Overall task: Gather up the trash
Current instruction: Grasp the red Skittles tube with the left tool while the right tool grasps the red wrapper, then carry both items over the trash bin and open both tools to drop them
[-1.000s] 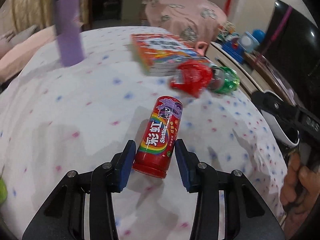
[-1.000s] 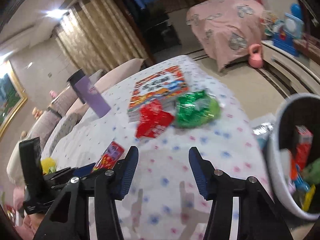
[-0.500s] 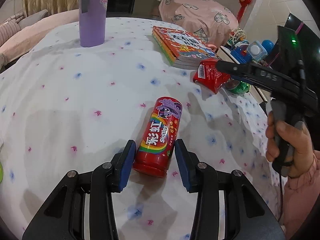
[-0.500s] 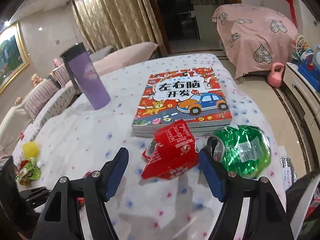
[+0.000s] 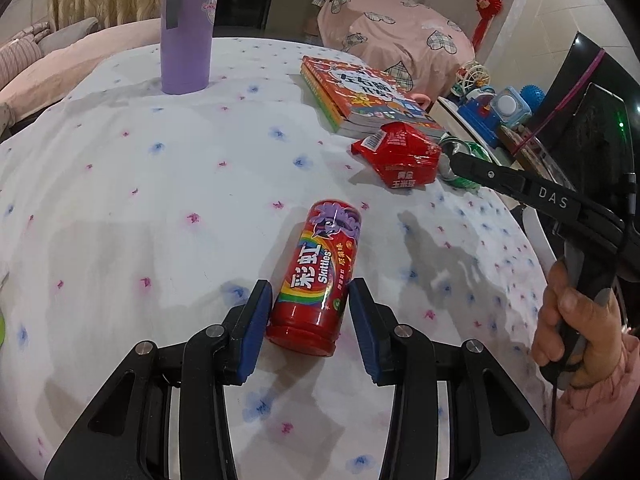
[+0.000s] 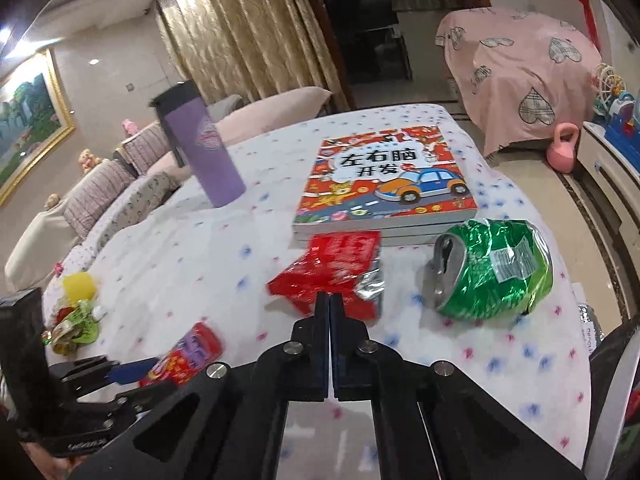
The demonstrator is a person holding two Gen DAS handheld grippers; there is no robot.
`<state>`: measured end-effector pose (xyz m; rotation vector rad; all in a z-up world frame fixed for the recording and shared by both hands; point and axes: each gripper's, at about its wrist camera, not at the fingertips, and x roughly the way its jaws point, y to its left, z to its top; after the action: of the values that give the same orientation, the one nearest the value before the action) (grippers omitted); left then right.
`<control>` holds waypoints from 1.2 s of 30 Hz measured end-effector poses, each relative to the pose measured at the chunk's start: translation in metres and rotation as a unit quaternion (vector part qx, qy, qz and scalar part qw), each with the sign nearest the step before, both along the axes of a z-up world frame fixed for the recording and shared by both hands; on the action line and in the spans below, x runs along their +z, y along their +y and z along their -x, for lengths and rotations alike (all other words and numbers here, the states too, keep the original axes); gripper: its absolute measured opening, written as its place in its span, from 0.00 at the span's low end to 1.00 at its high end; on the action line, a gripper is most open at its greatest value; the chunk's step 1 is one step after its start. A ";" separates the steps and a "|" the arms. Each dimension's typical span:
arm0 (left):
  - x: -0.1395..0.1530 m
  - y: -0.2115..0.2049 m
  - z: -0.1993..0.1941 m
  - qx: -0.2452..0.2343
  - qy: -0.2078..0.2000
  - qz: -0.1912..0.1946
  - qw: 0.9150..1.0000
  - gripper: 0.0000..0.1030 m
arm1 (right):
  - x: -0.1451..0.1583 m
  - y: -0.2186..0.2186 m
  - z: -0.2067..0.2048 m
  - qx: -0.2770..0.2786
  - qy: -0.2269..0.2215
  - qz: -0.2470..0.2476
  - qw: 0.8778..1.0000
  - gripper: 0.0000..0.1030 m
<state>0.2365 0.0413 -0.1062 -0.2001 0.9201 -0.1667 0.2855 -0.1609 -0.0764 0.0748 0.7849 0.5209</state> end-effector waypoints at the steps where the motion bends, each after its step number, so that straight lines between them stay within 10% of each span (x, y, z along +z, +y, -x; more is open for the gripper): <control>1: 0.000 0.000 0.001 0.000 0.000 0.000 1.000 0.38 | 0.001 0.001 0.002 0.003 0.001 -0.002 1.000 0.00; 4: 0.001 0.003 0.004 0.003 -0.001 0.002 1.000 0.38 | 0.003 0.002 0.000 -0.009 0.005 -0.002 1.000 0.14; 6: 0.001 0.004 0.005 0.004 0.001 0.004 1.000 0.38 | 0.002 0.004 -0.007 -0.013 0.008 -0.013 1.000 0.66; 8: 0.000 0.005 0.006 0.005 0.003 0.006 1.000 0.38 | 0.001 0.005 -0.014 -0.020 0.007 -0.019 1.000 0.72; 12: 0.001 0.005 0.006 0.004 0.003 0.007 1.000 0.37 | -0.011 0.012 -0.040 -0.023 0.044 -0.047 0.998 0.66; 15: 0.002 0.004 0.006 0.005 0.002 0.007 1.000 0.37 | -0.018 0.015 -0.046 -0.026 0.054 -0.045 0.997 0.07; 36: 0.043 -0.092 0.026 -0.088 -0.044 0.000 0.995 0.34 | 0.036 -0.080 0.089 -0.052 -0.003 -0.104 0.993 0.01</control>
<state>0.2100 -0.0511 -0.0631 -0.1104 0.8487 -0.3373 0.1966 -0.2410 -0.0400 0.3043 0.7141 0.5029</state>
